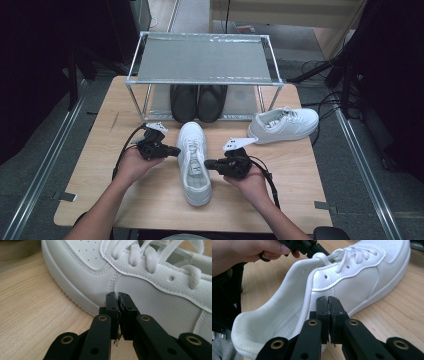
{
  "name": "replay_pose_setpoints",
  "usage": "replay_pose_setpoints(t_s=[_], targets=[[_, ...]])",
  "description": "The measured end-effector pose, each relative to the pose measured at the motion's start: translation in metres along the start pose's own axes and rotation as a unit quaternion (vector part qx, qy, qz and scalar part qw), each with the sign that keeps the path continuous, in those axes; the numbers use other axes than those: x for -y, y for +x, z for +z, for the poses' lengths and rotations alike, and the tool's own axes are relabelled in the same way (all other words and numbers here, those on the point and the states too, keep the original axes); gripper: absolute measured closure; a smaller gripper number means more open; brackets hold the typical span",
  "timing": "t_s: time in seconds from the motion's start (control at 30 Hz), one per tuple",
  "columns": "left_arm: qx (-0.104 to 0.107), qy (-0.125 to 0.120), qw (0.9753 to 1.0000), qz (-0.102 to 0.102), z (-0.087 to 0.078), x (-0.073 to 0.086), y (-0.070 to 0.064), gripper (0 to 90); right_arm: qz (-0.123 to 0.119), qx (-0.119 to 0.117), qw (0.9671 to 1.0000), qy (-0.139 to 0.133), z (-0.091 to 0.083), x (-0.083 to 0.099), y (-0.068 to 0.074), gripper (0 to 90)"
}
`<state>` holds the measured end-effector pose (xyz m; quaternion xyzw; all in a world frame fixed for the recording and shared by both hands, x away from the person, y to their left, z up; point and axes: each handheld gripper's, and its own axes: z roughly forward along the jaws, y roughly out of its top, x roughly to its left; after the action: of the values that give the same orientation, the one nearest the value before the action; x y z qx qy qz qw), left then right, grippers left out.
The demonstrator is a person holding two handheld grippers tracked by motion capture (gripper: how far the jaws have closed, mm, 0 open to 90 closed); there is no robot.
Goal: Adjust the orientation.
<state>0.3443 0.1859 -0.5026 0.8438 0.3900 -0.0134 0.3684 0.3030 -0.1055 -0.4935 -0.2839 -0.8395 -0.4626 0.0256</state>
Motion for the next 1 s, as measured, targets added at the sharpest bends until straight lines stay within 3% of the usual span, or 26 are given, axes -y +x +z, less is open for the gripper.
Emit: replay_pose_setpoints(t_s=[0.33,0.47,0.6,1.0], targets=[[-0.012,-0.001,0.9999,0.012,0.002,-0.003,-0.001,86.9,0.005,-0.004,1.0,0.003,0.001,-0.001,0.001,86.6],[-0.011,0.0,0.9999,0.008,0.0,-0.003,0.002,83.2,0.002,-0.004,1.0,0.008,-0.002,-0.002,-0.002,83.0],[-0.011,-0.003,0.9999,0.009,-0.002,-0.003,0.001,82.4,0.001,0.02,0.9998,0.007,-0.01,-0.002,-0.011,80.0],[-0.005,-0.023,0.9996,0.018,-0.01,-0.002,-0.003,56.3,0.018,0.038,0.9988,-0.024,-0.032,-0.001,-0.032,62.4]])
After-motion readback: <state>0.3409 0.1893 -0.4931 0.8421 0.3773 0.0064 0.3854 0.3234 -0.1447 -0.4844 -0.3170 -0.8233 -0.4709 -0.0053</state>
